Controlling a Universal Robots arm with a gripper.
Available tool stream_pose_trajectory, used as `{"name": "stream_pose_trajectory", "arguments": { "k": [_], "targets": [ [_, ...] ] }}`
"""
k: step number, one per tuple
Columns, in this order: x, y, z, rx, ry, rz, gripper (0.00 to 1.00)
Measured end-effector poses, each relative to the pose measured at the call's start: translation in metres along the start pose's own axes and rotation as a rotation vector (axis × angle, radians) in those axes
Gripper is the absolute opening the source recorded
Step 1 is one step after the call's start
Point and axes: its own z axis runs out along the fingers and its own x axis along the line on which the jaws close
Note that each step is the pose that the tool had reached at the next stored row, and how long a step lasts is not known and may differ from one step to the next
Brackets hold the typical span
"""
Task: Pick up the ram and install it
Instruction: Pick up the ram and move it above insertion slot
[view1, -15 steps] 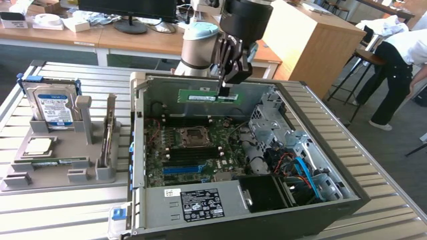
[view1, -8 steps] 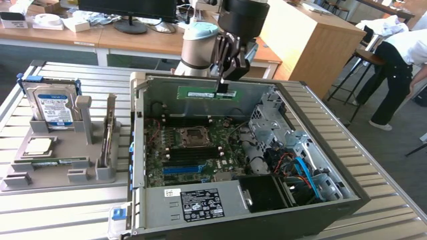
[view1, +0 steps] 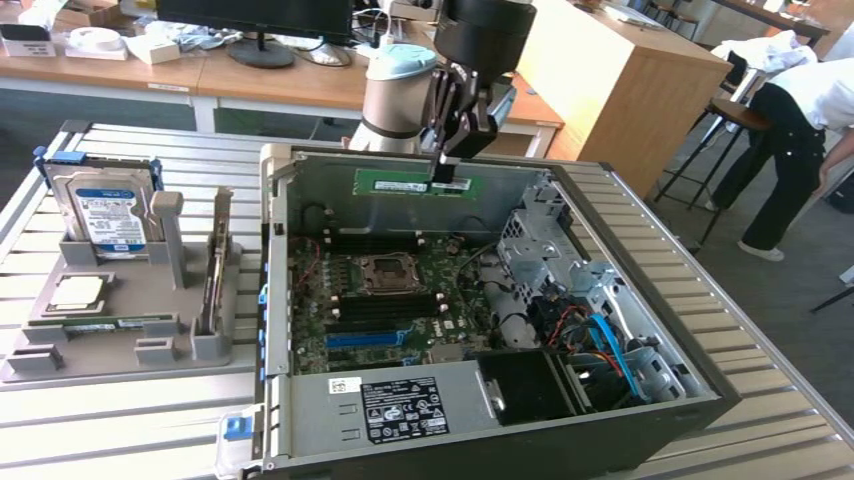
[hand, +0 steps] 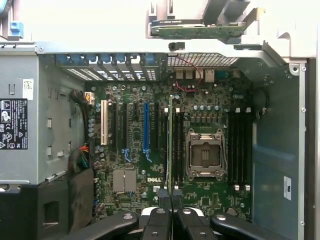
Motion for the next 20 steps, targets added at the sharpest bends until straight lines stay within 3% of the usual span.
{"name": "stream_pose_trajectory", "arguments": {
  "k": [4,20],
  "targets": [
    [0.000,0.0000,0.0031,0.0001,-0.0002,0.000,0.11],
    [-0.001,-0.0004,0.0316,-0.0001,-0.0069,0.000,0.11]
  ]
}}
